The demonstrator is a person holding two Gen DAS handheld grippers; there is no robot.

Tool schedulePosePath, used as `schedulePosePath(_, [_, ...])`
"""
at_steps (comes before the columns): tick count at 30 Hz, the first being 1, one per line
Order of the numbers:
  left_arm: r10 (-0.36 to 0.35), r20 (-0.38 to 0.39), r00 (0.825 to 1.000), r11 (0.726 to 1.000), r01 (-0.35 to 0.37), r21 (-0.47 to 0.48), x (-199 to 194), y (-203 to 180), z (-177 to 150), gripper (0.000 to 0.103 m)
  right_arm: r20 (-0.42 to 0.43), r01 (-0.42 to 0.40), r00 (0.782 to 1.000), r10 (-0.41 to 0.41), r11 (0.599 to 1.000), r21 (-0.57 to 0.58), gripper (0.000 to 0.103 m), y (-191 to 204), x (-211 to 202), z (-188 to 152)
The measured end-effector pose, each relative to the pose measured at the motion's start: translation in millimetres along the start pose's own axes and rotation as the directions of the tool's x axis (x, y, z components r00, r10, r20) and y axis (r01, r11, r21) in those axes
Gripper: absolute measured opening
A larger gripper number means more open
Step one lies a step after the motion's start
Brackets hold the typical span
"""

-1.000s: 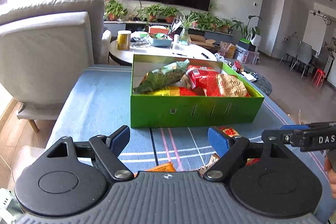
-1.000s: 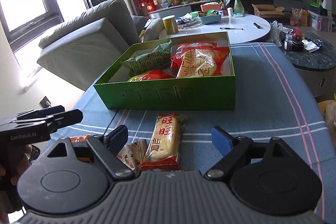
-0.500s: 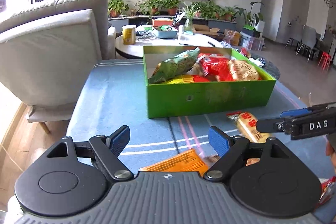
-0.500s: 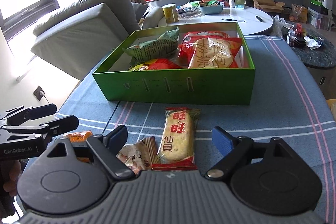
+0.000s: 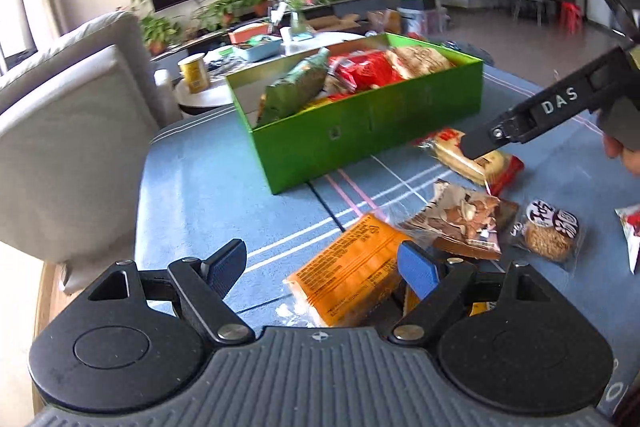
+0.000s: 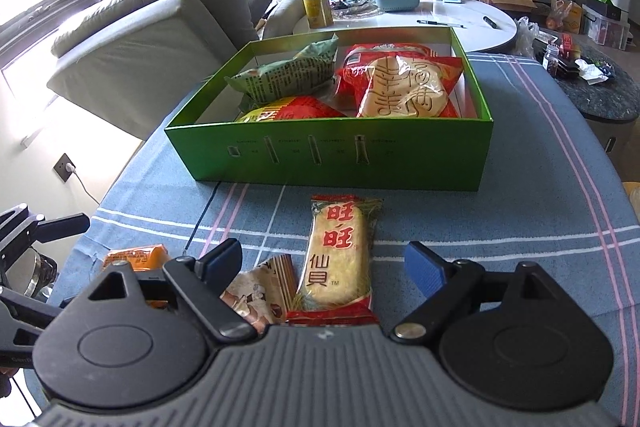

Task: Organize snacks
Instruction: 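Move both grippers back over the remaining snack packs on the table, then grasp the orange wrapped pack with the left gripper while the right grasps the Wangwang rice cracker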

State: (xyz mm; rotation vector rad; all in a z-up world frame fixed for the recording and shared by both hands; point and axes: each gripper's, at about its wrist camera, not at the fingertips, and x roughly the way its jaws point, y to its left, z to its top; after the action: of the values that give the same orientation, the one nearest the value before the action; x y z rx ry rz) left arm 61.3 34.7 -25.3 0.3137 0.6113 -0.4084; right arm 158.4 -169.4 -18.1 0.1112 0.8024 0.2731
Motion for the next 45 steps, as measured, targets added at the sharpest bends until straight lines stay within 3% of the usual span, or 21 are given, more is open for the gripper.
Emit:
schedulePosePath(4, [-0.043,-0.031,0.999,0.996,0.046,0.079,10.1,-6.4,4.2,0.081,-0.019,0.006,1.000,-0.006,1.000,-0.019,0.078,3.4,2.8,-1.3])
schedulePosePath(7, [-0.038,-0.056,0.998,0.990,0.045,0.135,18.9,-13.3,7.3,0.081,-0.028,0.009,1.000,-0.010,1.000,-0.020,0.079,3.1,3.5,-1.6])
schedulePosePath(10, [-0.020,-0.095,0.995,0.991,0.033,0.132,31.2,-16.3,9.3,0.081,-0.034,0.015,0.999,-0.015,1.000,-0.010,0.079,1.2,4.7,-1.4])
schedulePosePath(12, [-0.018,-0.117,0.993,0.995,0.030,0.094,38.4,-14.4,9.1,0.080,-0.039,0.019,0.999,-0.019,1.000,-0.008,0.079,0.7,5.4,-1.6])
schedulePosePath(18, [-0.046,-0.164,0.985,0.993,0.027,-0.119,46.8,6.6,5.9,0.059,-0.047,0.022,0.999,-0.023,1.000,-0.016,0.079,1.9,6.8,-2.1])
schedulePosePath(25, [-0.008,-0.180,0.984,0.976,-0.031,-0.217,44.8,17.6,2.8,0.043,-0.061,0.029,0.998,-0.030,0.999,-0.028,0.079,4.7,12.2,-3.0])
schedulePosePath(36, [0.079,-0.198,0.977,0.953,-0.133,-0.273,37.0,13.9,2.2,0.041,-0.090,0.067,0.993,-0.071,0.997,-0.045,0.079,7.3,24.4,-0.7])
schedulePosePath(45, [0.102,-0.204,0.974,0.945,-0.159,-0.284,30.8,9.8,5.6,0.041,-0.081,0.078,0.994,-0.079,0.997,-0.017,0.079,6.1,26.0,4.1])
